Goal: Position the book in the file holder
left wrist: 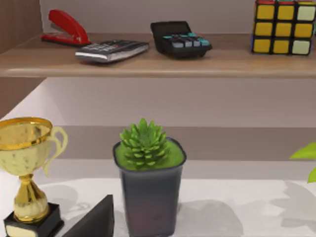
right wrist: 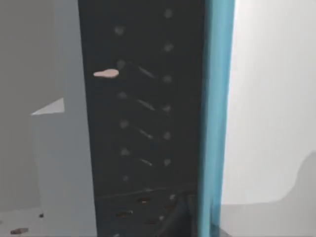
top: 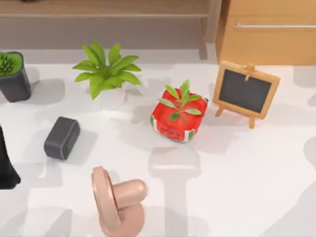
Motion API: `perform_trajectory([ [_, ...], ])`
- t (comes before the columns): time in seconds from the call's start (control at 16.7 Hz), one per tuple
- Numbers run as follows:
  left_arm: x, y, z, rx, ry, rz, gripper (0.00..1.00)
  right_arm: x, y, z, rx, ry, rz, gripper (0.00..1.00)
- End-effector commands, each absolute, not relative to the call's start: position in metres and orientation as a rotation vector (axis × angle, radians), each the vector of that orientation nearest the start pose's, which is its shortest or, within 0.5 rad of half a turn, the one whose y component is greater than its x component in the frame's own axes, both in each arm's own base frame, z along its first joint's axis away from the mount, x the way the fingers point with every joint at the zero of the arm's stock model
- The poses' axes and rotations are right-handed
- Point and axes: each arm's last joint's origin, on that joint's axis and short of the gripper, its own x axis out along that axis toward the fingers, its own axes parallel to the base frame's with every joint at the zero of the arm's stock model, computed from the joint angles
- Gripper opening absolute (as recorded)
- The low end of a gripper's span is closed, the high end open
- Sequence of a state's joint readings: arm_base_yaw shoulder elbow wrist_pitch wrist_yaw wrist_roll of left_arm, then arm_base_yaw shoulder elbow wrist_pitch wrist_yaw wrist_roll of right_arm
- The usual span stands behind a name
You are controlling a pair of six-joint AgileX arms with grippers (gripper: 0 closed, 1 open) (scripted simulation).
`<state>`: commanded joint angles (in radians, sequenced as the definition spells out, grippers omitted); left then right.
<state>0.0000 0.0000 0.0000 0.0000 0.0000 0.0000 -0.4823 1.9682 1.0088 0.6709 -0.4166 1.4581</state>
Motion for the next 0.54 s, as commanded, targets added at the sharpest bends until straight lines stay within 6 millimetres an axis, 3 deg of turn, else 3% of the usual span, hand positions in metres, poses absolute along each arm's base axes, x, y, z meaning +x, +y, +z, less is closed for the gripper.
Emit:
perform_trajectory([
  [0.18,0.1057,-0.0012,0.16,0.0,0.0,0.0,1.0,0.3699,-0.176,0.1489,1.562,0.186,-0.234,0.98],
  [0.54,0.1057,-0.0012,0.16,0.0,0.0,0.0,1.0,0.3699,-0.176,0.1489,1.562,0.186,-0.234,1.0],
])
